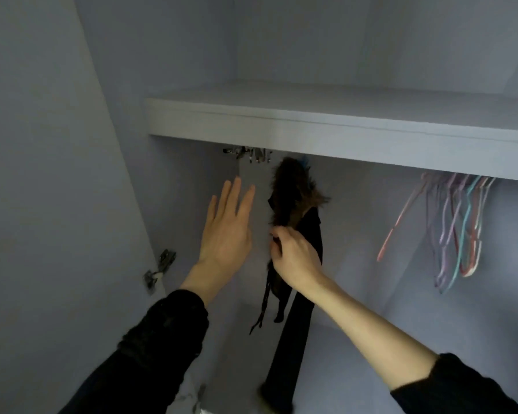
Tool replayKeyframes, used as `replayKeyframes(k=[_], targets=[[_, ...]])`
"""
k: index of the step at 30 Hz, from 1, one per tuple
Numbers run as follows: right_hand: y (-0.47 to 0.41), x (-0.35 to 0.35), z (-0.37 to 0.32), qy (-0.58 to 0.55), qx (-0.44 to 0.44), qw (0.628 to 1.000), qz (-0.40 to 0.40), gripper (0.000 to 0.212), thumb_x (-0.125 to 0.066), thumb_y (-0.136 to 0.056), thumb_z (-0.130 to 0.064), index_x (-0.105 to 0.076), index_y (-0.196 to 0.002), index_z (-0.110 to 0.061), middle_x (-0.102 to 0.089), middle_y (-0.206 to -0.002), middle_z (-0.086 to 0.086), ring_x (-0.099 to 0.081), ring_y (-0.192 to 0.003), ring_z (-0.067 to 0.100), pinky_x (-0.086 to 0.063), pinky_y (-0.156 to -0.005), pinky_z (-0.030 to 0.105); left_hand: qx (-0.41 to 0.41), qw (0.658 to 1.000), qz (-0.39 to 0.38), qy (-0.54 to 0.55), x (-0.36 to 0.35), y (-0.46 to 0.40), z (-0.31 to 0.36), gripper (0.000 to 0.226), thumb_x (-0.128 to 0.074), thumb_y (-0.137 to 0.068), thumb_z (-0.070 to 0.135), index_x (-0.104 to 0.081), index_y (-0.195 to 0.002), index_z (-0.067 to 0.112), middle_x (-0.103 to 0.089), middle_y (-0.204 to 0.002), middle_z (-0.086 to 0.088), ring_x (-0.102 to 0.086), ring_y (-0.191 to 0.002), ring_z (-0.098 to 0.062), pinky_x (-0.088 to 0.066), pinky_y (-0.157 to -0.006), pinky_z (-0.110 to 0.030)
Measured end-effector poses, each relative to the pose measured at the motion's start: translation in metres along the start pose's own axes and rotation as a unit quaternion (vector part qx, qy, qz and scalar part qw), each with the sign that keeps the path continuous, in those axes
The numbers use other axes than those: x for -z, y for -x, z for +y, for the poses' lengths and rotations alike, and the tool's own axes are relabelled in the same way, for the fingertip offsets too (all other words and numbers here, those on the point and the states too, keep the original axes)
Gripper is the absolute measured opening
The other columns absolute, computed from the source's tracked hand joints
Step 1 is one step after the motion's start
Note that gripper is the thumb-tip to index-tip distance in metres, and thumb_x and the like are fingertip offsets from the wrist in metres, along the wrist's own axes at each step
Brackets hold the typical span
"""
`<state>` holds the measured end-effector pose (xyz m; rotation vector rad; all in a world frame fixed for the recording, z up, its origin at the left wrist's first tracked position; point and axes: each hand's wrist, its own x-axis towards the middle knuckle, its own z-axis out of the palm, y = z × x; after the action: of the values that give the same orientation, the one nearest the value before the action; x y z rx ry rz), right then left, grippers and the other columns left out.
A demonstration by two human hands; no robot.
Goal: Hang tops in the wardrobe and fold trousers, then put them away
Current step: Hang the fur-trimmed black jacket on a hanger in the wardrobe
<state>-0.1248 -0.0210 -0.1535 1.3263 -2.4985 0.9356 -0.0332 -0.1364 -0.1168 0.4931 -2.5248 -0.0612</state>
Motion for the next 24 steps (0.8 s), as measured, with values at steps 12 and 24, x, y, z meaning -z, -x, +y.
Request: replayKeyframes(k=[12,24], targets=[[0.137,-0.103,-0.081,0.045,0.172,0.886,-0.429,0.026,-0.043,-0.095,-0.031,-0.056,-0.114,-0.019,-0.063,-0.12,0.008,-0.057,-0.11,0.03,-0.046,-0.086,0.034,0.39,0.911,-0.127,-0.029,-0.005,0.297,-0.007,0.049,-0.037,-0.096,0.019,-0.03,-0.145,0.024,-0.042,-0.143,0.004,-0.039,-0.13,-0.018,-0.032,-0.099,-0.029],[0.4,-0.136,-0.278,0.023,0.489,0.669,-0.559,0.03,-0.042,-0.097,-0.033,-0.058,-0.115,-0.017,-0.064,-0.117,0.006,-0.056,-0.11,0.027,-0.046,-0.087,0.033,0.734,0.671,-0.072,-0.074,0.109,0.639,0.092,0.043,-0.036,-0.099,0.029,-0.037,-0.141,0.02,-0.049,-0.135,-0.002,-0.048,-0.121,-0.022,-0.039,-0.095,-0.035]])
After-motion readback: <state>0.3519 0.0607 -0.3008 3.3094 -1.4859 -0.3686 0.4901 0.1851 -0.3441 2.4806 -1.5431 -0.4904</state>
